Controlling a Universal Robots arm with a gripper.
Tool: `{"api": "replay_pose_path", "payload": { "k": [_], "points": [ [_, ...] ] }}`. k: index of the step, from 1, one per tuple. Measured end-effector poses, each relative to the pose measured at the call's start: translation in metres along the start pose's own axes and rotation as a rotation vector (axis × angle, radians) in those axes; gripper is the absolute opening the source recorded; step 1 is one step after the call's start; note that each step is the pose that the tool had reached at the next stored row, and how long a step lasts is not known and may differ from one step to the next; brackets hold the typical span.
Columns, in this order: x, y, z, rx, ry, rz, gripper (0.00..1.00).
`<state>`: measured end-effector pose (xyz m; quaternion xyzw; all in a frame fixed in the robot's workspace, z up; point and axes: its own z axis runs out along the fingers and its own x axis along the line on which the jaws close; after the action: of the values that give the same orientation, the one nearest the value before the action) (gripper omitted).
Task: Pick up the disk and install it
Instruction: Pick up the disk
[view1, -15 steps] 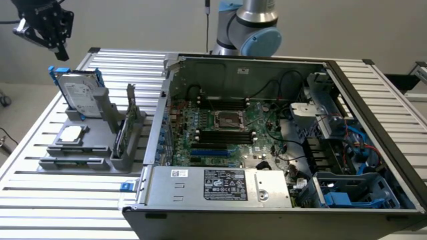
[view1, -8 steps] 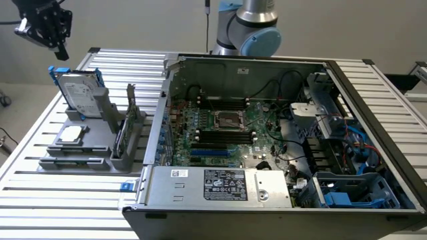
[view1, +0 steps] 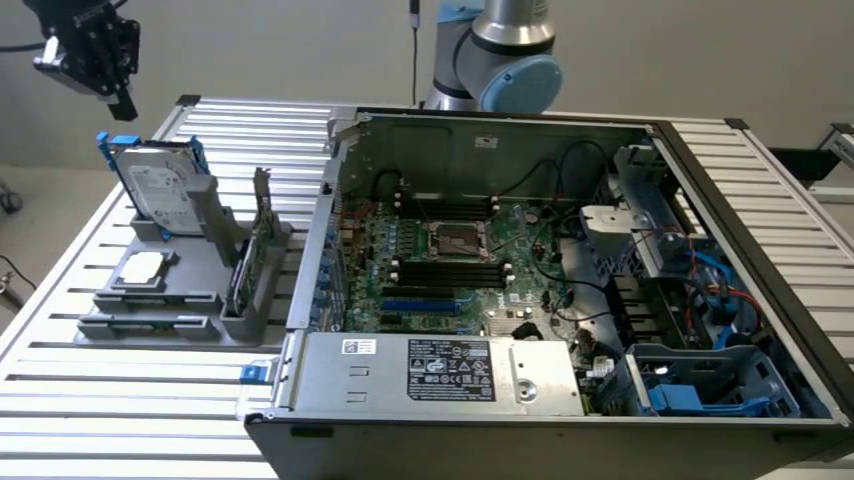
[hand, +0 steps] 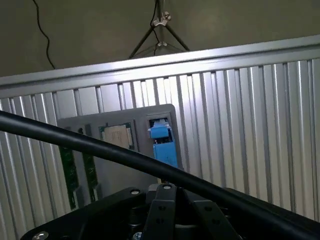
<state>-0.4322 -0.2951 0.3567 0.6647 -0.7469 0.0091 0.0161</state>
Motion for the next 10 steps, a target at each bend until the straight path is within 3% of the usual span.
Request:
{"api": "replay_pose_path", "payload": {
  "k": [6,10],
  "points": [
    [0.0,0.0008,0.0006,0.0021,0.0006,-0.071,0.11],
    [0.0001,0.003,0.001,0.0019,0.0032,-0.089,0.11]
  ]
}}
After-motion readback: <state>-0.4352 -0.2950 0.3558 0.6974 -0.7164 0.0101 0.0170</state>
